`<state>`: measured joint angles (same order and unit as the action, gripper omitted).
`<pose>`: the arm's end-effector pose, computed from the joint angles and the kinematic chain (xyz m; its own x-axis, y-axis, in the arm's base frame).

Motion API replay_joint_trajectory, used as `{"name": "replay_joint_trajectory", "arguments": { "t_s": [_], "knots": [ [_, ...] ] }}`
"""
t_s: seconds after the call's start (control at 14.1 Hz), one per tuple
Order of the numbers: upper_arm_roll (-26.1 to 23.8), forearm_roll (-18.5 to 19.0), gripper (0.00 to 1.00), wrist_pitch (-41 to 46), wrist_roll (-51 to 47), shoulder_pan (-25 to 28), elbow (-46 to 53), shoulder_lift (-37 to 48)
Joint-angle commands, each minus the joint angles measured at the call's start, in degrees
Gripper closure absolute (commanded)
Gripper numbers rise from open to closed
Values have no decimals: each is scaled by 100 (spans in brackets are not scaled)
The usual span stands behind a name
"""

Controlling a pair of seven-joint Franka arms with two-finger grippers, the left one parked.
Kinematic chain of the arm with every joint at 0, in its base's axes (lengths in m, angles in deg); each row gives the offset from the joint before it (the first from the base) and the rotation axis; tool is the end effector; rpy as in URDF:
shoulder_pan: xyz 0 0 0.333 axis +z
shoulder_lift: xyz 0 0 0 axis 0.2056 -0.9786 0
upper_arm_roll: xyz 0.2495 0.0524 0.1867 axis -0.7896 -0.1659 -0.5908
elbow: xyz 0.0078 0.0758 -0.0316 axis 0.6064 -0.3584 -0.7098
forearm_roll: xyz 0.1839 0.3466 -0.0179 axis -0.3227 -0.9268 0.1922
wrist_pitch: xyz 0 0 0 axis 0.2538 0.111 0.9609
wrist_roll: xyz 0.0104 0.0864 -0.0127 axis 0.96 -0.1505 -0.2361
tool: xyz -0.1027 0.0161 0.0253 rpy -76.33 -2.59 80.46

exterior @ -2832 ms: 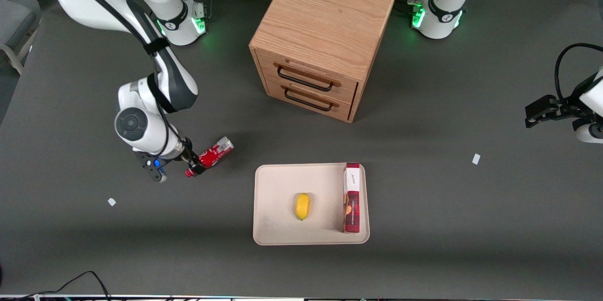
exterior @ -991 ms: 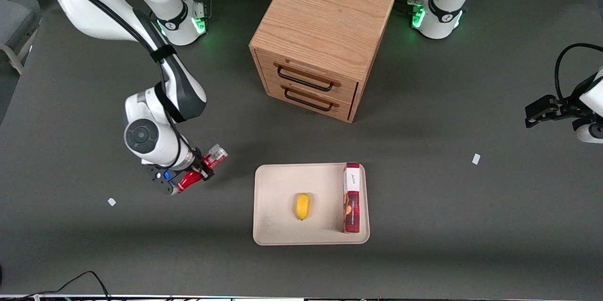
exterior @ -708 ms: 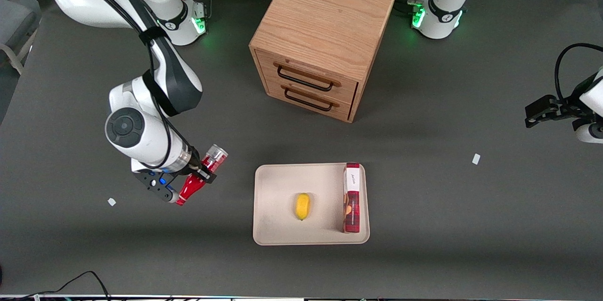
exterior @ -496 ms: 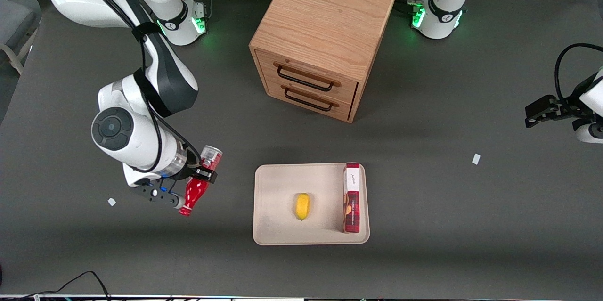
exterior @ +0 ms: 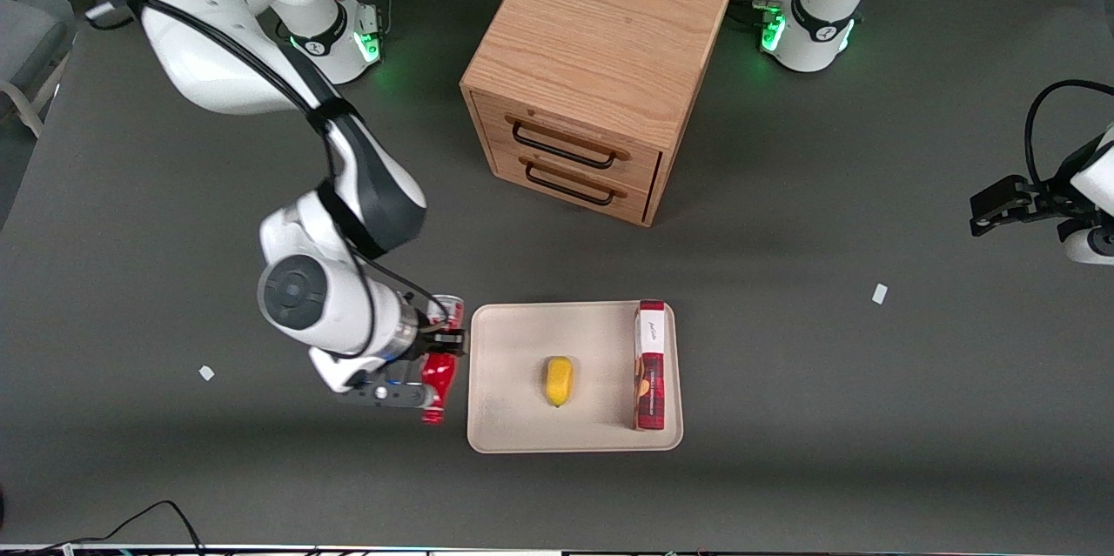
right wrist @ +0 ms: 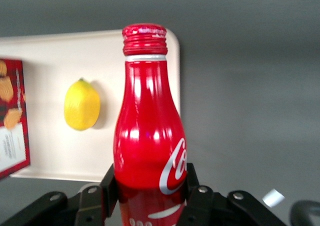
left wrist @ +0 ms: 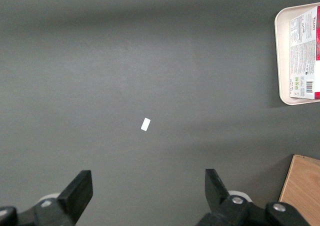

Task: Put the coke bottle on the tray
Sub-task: 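Lift the bottle upright and carry it toward the cream tray, then lower the bottle upright onto the tray beside the lemon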

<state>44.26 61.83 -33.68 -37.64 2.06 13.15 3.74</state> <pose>0.7046 0.3242 0.3325 0.9999 0.0128 -0.0059 0.0119 -0.9908 -0.1350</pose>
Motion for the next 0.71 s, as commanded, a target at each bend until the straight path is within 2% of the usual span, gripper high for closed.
{"name": "replay_joint_trajectory", "arguments": {
  "t_s": [0.0, 0.14, 0.64],
  "knots": [
    [389, 183, 100, -144, 557, 486, 494, -434],
    [768, 183, 100, -442, 575, 786, 503, -680],
    [804, 157, 100, -1068, 584, 849, 485, -1243]
  ]
}}
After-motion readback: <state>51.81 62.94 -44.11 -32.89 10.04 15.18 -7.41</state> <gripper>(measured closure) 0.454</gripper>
